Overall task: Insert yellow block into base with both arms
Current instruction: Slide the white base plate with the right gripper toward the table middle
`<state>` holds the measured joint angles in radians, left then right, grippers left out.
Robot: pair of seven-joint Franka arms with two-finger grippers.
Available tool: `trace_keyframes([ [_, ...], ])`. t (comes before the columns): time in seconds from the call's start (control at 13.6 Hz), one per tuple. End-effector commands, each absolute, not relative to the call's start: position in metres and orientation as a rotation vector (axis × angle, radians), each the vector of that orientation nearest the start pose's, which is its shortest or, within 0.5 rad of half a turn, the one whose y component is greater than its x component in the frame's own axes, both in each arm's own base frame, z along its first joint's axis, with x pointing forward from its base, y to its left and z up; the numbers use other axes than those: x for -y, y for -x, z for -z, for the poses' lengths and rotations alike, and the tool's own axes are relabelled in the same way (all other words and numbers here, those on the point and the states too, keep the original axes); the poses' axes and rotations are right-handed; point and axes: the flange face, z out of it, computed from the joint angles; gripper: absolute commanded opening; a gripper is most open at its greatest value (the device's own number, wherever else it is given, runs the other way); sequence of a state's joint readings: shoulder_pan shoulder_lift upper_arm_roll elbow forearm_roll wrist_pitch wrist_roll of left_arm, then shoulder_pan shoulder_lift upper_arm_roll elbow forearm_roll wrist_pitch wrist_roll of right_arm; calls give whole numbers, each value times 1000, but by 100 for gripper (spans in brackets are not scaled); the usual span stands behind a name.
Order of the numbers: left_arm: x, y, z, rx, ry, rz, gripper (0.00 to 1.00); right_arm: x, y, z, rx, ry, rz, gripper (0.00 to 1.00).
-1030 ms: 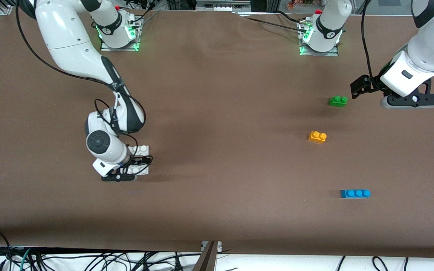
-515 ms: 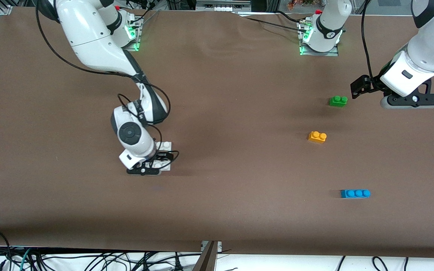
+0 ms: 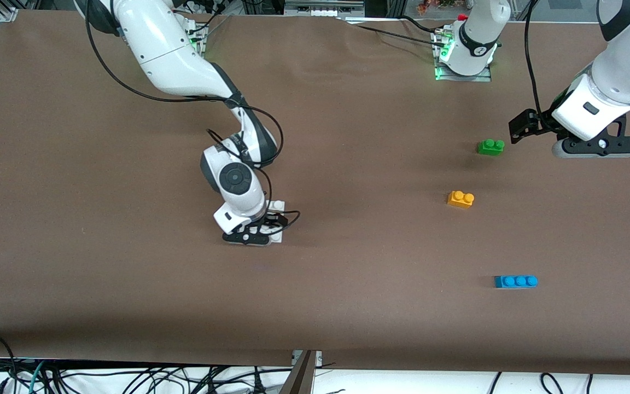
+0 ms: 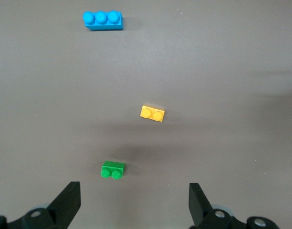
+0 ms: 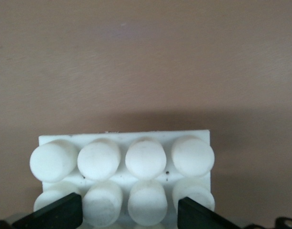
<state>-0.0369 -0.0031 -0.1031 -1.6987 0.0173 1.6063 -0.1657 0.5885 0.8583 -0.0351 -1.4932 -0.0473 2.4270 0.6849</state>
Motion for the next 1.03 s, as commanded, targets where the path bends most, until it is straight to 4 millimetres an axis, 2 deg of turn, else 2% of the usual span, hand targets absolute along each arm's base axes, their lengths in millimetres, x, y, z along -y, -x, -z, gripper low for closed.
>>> trace_keyframes([
  [0.0, 75, -549, -574, 40, 3140, -137, 100, -434, -596, -158, -186, 3093, 178, 100],
  [0.22, 75, -549, -573, 40, 3140, -139, 100, -475, -577, -148, -227, 3072, 189, 100],
  [0.44, 75, -549, -574, 40, 3140, -137, 100, -507, -559, -153, -238, 3047, 207, 100],
  [0.66, 75, -549, -573, 40, 3140, -139, 100, -530, -542, -154, -244, 3015, 231, 100],
  [0.96, 75, -549, -573, 40, 3138, -139, 100, -548, -524, -149, -232, 2996, 242, 100],
])
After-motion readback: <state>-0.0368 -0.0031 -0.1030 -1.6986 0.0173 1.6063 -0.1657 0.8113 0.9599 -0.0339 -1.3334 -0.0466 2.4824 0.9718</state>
